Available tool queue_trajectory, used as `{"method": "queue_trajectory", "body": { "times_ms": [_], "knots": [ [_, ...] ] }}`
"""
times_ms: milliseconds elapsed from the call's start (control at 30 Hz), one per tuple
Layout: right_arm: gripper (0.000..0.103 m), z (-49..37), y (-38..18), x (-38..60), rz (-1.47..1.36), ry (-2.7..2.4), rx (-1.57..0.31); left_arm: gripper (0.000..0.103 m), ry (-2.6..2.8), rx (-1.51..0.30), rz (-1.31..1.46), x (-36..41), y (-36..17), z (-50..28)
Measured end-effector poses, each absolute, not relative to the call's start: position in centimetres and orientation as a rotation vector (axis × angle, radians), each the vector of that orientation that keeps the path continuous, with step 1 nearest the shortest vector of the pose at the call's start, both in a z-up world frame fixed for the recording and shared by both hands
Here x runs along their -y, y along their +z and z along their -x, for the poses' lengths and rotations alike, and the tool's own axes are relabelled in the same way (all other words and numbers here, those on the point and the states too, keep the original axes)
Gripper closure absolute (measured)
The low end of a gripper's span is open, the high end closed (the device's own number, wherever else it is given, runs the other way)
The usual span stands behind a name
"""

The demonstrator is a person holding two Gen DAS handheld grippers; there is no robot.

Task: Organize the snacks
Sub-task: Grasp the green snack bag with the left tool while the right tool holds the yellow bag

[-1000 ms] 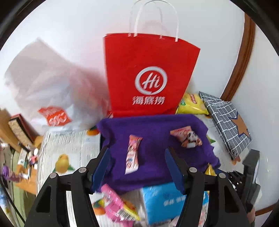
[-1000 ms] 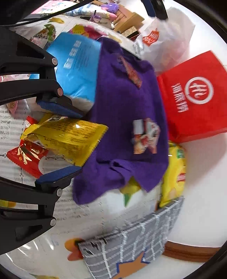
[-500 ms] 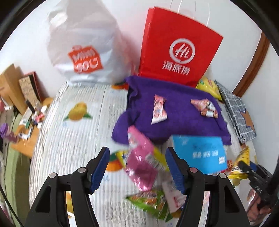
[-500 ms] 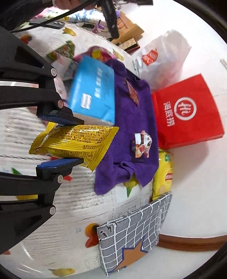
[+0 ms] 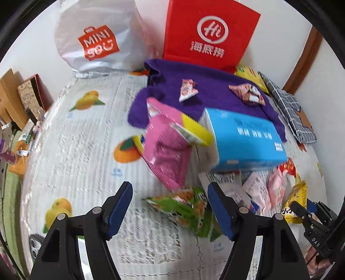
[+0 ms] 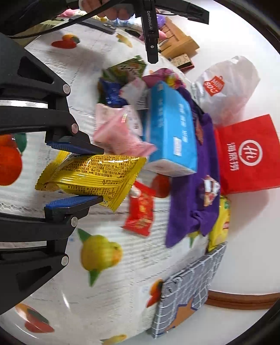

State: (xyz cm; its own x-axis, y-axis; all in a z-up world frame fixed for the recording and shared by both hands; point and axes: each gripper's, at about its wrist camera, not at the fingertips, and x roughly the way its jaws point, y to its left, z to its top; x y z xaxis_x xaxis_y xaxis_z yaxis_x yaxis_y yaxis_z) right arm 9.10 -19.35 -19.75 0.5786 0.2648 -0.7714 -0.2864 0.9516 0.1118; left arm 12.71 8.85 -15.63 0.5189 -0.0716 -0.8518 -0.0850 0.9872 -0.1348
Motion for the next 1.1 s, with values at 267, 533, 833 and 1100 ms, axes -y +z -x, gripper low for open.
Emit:
{"method": "queue_trajectory", "body": {
  "times_ms": [267,533,833,1100],
  "knots": [
    [0.064,-8.9,-20.1,19.5,0.012,0.327,-0.906,0.033,-0.002,-1.077,0.156,-8.1,-17.9,-13.9],
    [0.059,-9.2,-20.3,19.0,0.043,0.309,-0.896,0.032,-0.02,-1.085,0.098,-7.6,-19.0,-13.5],
    [0.045,-9.6,-21.5,18.6,0.071,0.287,-0.923,0.019,-0.065,-1.075,0.026,-6.6,-19.5,-11.8],
    [0.044,-9.3,-21.7,18.1,0.118,0.268,-0.912,0.018,-0.085,-1.063,0.048,-6.8,-20.0,-10.4]
  ]
}}
